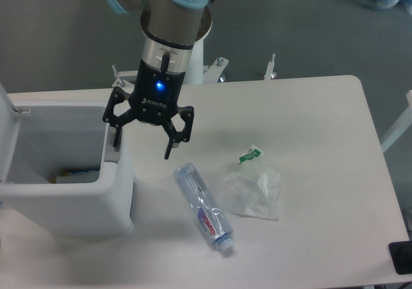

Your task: Open the trash can

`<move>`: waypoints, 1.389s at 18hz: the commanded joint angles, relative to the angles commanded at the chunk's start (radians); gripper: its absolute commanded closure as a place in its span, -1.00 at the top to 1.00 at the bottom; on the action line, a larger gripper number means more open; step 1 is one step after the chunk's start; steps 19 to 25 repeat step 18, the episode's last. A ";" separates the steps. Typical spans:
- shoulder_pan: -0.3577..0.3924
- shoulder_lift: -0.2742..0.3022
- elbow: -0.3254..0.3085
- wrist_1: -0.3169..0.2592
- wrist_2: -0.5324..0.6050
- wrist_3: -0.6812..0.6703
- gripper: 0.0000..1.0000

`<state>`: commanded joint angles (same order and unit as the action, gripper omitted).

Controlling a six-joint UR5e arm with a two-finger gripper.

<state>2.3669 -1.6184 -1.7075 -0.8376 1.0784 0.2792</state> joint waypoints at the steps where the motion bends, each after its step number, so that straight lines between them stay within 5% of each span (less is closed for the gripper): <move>1: 0.000 0.008 0.018 0.000 0.002 0.011 1.00; 8: 0.089 0.011 0.103 -0.006 0.047 0.063 1.00; 14: 0.136 0.015 0.080 -0.018 0.360 0.283 1.00; 25: 0.176 0.023 0.049 -0.018 0.373 0.382 1.00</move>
